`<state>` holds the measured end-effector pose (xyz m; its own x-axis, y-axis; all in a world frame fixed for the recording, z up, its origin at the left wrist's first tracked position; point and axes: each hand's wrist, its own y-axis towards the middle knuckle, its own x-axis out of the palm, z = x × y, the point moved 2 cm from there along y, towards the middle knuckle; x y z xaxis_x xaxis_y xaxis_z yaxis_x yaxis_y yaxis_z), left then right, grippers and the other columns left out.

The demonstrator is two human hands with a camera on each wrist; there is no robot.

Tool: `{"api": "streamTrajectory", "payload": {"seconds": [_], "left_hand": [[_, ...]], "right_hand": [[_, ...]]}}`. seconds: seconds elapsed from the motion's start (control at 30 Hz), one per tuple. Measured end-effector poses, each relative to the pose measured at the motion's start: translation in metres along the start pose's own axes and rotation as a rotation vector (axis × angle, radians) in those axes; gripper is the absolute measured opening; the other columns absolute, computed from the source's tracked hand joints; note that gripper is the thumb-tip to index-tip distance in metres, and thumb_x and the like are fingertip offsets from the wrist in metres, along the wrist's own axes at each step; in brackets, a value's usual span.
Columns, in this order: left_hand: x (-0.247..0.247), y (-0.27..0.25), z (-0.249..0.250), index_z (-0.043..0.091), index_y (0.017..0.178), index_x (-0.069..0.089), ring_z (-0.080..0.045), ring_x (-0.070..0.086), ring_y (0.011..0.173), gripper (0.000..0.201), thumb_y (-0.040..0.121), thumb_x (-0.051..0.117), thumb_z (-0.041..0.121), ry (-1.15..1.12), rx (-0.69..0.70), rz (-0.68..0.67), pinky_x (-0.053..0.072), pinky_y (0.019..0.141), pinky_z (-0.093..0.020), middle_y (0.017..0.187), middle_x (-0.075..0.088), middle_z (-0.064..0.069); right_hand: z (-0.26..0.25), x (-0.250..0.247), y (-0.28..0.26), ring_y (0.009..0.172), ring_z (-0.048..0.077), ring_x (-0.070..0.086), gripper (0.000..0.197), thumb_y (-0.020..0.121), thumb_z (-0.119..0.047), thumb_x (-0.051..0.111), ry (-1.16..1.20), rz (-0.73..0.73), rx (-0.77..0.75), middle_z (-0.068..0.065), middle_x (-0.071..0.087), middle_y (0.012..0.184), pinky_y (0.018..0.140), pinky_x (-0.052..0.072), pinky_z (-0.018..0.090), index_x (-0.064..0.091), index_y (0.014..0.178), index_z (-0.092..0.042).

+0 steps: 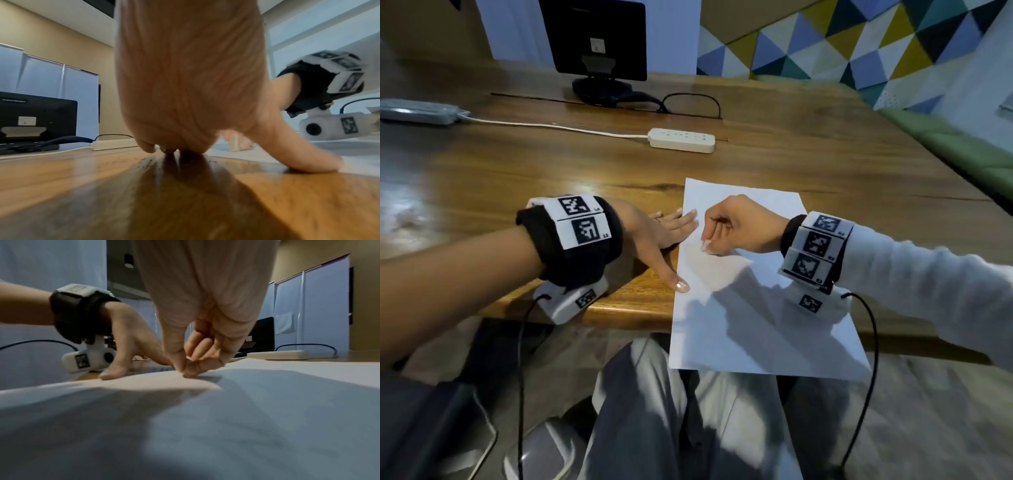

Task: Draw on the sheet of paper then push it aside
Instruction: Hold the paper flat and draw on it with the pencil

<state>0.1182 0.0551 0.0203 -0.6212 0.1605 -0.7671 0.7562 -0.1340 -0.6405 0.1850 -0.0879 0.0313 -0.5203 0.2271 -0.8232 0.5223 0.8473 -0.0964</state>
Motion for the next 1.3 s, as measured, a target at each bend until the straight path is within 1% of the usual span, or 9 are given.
{"api": "streamTrajectory", "payload": {"seconds": [0.13,0.3,0.4,0.57,0.67,0.83,0.97,1.13,1.3], "left_hand": [[0.002,0.004,-0.005,0.015,0.144,-0.031,-0.018,-0.032,0.14,0.125,0.072,0.051,0.075,0.014,0.0,-0.007,-0.01,0.118,-0.045,0.148,-0.041,0.001],[-0.004,0.003,-0.001,0.014,0.144,-0.031,-0.02,-0.031,0.14,0.122,0.075,0.051,0.073,0.037,-0.031,-0.031,-0.009,0.118,-0.046,0.149,-0.04,-0.001],[-0.003,0.003,-0.001,0.014,0.144,-0.031,-0.021,-0.031,0.14,0.123,0.075,0.052,0.072,0.029,-0.039,-0.033,-0.009,0.118,-0.046,0.149,-0.04,-0.001],[-0.002,0.003,-0.001,0.014,0.144,-0.031,-0.02,-0.031,0.14,0.122,0.075,0.051,0.073,0.026,-0.039,-0.022,-0.011,0.118,-0.044,0.149,-0.04,0.0],[-0.002,0.002,-0.001,0.013,0.144,-0.031,-0.021,-0.031,0.14,0.123,0.075,0.053,0.071,0.018,-0.038,-0.023,-0.009,0.118,-0.046,0.149,-0.04,-0.001],[-0.003,0.002,0.0,0.015,0.144,-0.032,-0.022,-0.032,0.14,0.127,0.072,0.056,0.072,0.03,-0.045,-0.025,-0.008,0.118,-0.048,0.148,-0.041,0.0],[-0.003,0.004,-0.002,0.014,0.144,-0.031,-0.022,-0.032,0.139,0.129,0.071,0.058,0.072,0.015,-0.039,-0.02,-0.008,0.118,-0.048,0.149,-0.04,0.0],[-0.004,0.0,0.001,0.015,0.145,-0.03,-0.023,-0.033,0.139,0.126,0.073,0.056,0.072,0.026,-0.067,-0.026,-0.006,0.118,-0.051,0.149,-0.04,-0.002],[-0.004,-0.002,0.002,0.017,0.146,-0.029,-0.024,-0.033,0.138,0.126,0.071,0.057,0.072,0.002,-0.07,-0.028,-0.007,0.117,-0.052,0.149,-0.04,-0.003]], "right_hand": [[-0.003,0.009,-0.007,0.055,0.009,0.059,0.01,0.076,0.006,0.068,0.12,-0.22,0.002,0.015,0.065,0.072,0.057,0.048,0.015,0.063,0.078,-0.003],[0.002,-0.003,0.0,0.056,0.003,0.055,0.016,0.073,-0.001,0.071,-0.094,-0.047,-0.018,0.008,0.067,0.071,0.058,0.04,0.013,0.061,0.072,-0.014],[-0.003,0.002,-0.006,0.052,0.001,0.055,0.016,0.074,0.002,0.07,-0.064,-0.192,-0.044,0.005,0.065,0.065,0.055,0.04,0.009,0.061,0.071,-0.011],[0.004,-0.005,-0.006,0.054,0.002,0.057,0.011,0.073,0.001,0.07,-0.078,-0.111,-0.02,0.01,0.068,0.07,0.056,0.043,0.012,0.063,0.076,-0.006],[-0.002,0.002,-0.014,0.057,0.007,0.06,0.008,0.077,0.0,0.071,-0.044,-0.269,-0.023,0.009,0.067,0.069,0.056,0.047,0.013,0.064,0.079,0.0],[0.002,-0.002,-0.008,0.053,-0.001,0.055,0.011,0.072,0.001,0.072,-0.05,-0.105,-0.009,0.008,0.066,0.069,0.056,0.042,0.012,0.063,0.076,-0.006],[-0.01,0.01,-0.022,0.057,0.002,0.059,0.01,0.077,-0.004,0.074,-0.004,-0.307,-0.039,0.007,0.067,0.072,0.056,0.046,0.013,0.064,0.077,-0.006],[-0.014,0.009,-0.001,0.051,-0.003,0.052,0.017,0.072,0.001,0.069,-0.055,-0.081,-0.045,0.001,0.063,0.068,0.053,0.038,0.006,0.06,0.071,-0.013],[-0.021,0.018,-0.007,0.055,-0.004,0.056,0.024,0.077,-0.003,0.072,-0.011,-0.303,-0.049,-0.009,0.06,0.066,0.054,0.04,0.008,0.057,0.07,-0.02]]}}
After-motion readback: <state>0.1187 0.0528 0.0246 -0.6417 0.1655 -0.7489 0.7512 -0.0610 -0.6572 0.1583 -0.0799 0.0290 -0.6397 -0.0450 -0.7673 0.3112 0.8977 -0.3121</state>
